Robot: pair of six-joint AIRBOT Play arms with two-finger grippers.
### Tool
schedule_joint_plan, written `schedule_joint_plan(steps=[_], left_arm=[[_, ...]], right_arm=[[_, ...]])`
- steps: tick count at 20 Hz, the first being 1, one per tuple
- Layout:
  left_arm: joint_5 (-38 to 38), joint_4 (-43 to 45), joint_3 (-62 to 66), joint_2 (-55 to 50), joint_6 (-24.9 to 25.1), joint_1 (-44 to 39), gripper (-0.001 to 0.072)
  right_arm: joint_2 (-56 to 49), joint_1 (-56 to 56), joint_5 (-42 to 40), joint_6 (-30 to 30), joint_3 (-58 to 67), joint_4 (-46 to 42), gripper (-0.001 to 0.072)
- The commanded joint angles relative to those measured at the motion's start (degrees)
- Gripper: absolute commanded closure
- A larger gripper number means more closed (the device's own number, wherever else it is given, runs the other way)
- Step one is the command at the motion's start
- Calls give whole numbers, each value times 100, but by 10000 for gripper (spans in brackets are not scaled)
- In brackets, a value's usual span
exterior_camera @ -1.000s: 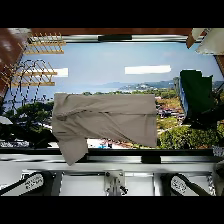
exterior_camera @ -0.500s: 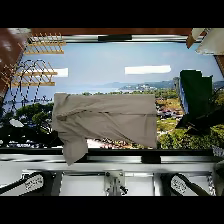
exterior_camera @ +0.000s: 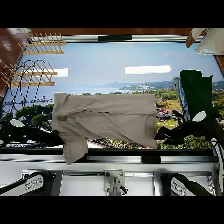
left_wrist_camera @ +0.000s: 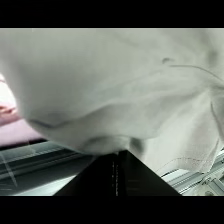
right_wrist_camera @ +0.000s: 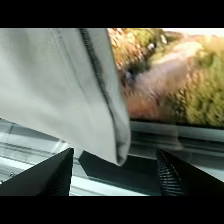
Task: Fold the shirts.
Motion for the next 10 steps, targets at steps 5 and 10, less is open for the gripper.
schedule_joint_plan(steps=[5,10], left_arm=[[-116,-2,221,11,111,-4,677],[-481,0,1298,205,348,4,677]], right_arm=[[-553,761,-914,85,-223,699,314],[7,774,-1187,-470,258,651,631]])
